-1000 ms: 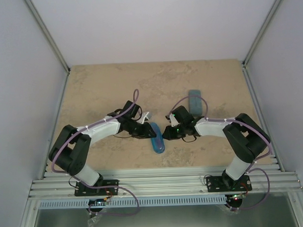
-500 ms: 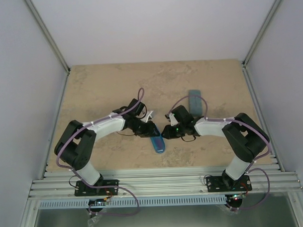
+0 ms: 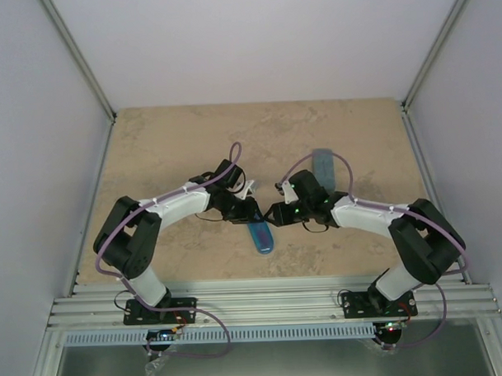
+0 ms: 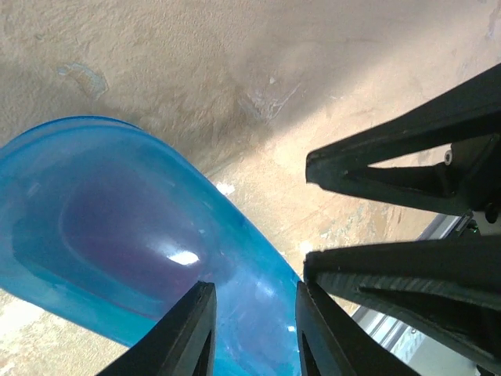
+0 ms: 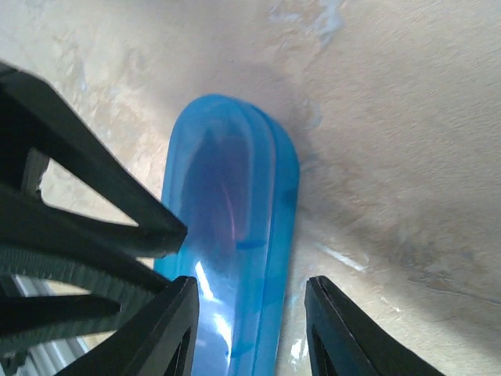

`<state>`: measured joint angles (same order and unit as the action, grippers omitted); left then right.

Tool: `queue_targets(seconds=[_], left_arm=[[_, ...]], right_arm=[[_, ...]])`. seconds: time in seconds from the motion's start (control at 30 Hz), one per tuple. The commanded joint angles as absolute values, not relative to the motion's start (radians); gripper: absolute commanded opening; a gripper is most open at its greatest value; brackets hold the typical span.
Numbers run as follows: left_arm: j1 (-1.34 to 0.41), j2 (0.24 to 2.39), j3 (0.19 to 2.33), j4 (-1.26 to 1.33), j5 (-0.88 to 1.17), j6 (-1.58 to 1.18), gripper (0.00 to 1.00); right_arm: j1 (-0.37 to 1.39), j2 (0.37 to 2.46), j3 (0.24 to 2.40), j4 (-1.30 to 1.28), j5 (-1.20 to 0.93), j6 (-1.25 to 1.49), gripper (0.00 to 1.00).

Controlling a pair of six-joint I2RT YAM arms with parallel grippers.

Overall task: Organize the sunglasses
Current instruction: Close the sunglasses case at the center of the board.

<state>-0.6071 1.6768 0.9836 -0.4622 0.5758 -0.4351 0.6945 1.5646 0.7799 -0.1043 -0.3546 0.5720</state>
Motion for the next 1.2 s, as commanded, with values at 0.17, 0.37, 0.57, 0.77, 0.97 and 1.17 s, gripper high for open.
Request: queue_targets(seconds=[0.17,0.37,0.57,0.77,0.97,1.17], left_arm=[[-0.612,1.709,0.979,-0.535,0.488,-0.426,0.29],[-0.612,1.698,0.988,-0.519,0.502,-0.438,0.28],[-0.612,1.663,0.997,-0.496,0.523,-0.453,0.35],[-0.611,1.636,1.011,-0.504,0.491,-0.482,0.39],[-0.611,1.603,0.997,-0.549,0.395,-0.496,0.46],[-0.611,1.611,0.946,-0.535,0.409,-0.520,0.47]], right_arm=[[0.698,1.616,0.770,-0.079,-0.548,0.489,0.36],[0.698,1.658,0.775,-0.092,-0.576,0.473,0.34],[0.698,1.680,0.775,-0.105,-0.556,0.475,0.33],[0.698,1.691,0.777,-0.105,-0.526,0.501,0.33],[0.698,1.699,0.781,-0.084,-0.508,0.527,0.34],[0.698,1.707,0.775,-0.053,-0.512,0.551,0.35]])
